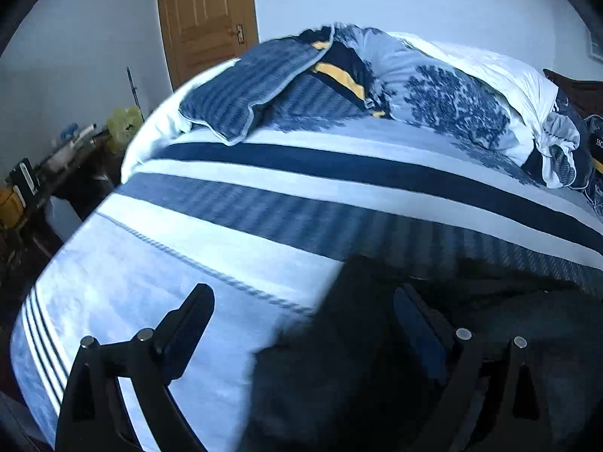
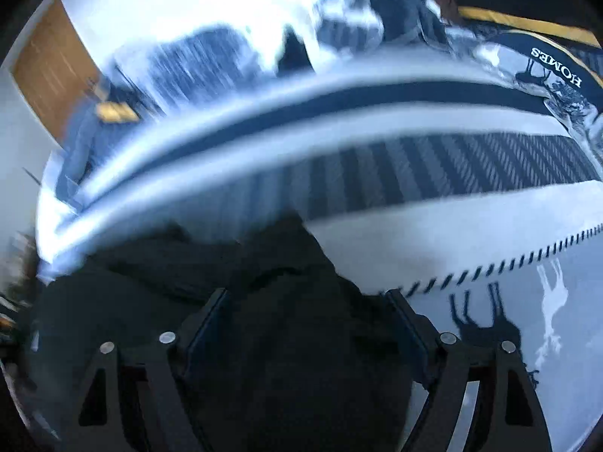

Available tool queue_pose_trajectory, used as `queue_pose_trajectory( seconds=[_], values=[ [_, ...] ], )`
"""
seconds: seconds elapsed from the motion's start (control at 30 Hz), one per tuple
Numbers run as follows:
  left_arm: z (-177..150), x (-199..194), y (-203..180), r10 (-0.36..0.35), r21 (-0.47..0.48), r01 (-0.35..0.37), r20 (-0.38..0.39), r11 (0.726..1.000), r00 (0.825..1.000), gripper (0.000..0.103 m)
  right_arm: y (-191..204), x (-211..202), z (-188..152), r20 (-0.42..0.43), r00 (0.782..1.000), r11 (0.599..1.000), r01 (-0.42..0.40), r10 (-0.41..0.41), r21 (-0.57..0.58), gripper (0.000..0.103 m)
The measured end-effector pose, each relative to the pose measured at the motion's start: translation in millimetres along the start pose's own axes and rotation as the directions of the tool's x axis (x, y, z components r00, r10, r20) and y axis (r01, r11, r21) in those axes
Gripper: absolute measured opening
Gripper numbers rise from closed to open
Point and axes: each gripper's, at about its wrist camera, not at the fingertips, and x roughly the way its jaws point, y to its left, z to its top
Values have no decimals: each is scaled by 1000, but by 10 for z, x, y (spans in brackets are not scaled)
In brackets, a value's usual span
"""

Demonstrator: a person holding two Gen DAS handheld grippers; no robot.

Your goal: Fold large clothes

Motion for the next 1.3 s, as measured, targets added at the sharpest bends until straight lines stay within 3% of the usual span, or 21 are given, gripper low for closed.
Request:
queue_pose_trajectory(
  seconds=[0.17,0.23,0.27,0.3,0.33,0.37,0.5,0.57,0.67,0.73,0.77,0.8,0.83,0.87,0.93,1.07,1.1,1.13,1.2,1.23,1.3],
  values=[
    [51,413,167,3,54,8,-211,999,978,96,-230,318,204,-131,983,987,-117,131,112,84],
    [-23,543,190,-77,11,83,-279,996,957,89,-252,525,191,-187,961,974,-183,205,131,76],
    [-44,564,195,-101,-5,104,-286,995,953,76,-247,634,170,-230,947,972,-198,223,130,39],
    [-68,571,211,-134,-28,131,-292,991,947,33,-235,708,182,-251,944,973,-185,215,139,22],
    [-87,585,227,-158,-54,149,-306,987,939,0,-231,692,184,-245,940,967,-203,237,156,18],
    [-107,588,248,-178,-82,160,-303,984,936,1,-229,605,205,-212,947,966,-214,242,149,8],
    [-163,653,197,-102,-42,94,-259,995,961,0,-183,186,195,-112,984,988,-129,138,86,4],
    [-211,779,175,-106,-70,88,-310,994,945,0,-163,391,196,-140,989,998,-48,54,48,4],
    [-181,652,250,-138,-118,109,-280,987,950,0,-154,652,103,-182,982,999,-40,44,26,6],
    [-104,467,368,-223,-166,190,-213,968,951,18,-172,471,149,-134,989,997,-52,60,65,8],
    [-47,390,409,-249,-176,216,-188,960,950,32,-191,344,178,-97,991,993,-83,91,84,13],
    [16,308,423,-250,-180,220,-166,959,954,70,-221,172,187,-46,990,987,-130,135,100,21],
    [68,255,422,-234,-182,206,-145,961,961,93,-232,104,205,-26,990,985,-137,141,106,58],
    [121,213,405,-210,-180,186,-124,966,970,93,-244,39,230,-8,991,985,-131,132,108,91],
    [228,250,281,-229,-155,206,-146,966,963,93,-268,-15,272,16,992,988,-129,128,84,91],
    [198,614,-62,-294,-124,269,-292,955,910,93,-256,350,371,-76,981,978,-166,177,124,90],
    [140,676,-194,-250,-76,238,-330,968,910,79,-256,476,365,-107,975,973,-179,195,145,90],
    [105,721,-252,-234,-49,232,-349,972,908,40,-257,610,354,-142,968,970,-181,204,163,86],
    [39,625,-216,-299,-90,285,-328,954,896,5,-214,762,340,-199,953,968,-198,227,156,54],
    [37,517,-153,-306,-99,290,-271,952,913,4,-165,803,342,-214,949,969,-205,232,141,23],
    [24,354,10,-279,-95,265,-186,960,942,4,-5,685,333,-178,965,981,-188,194,49,10]
  ],
)
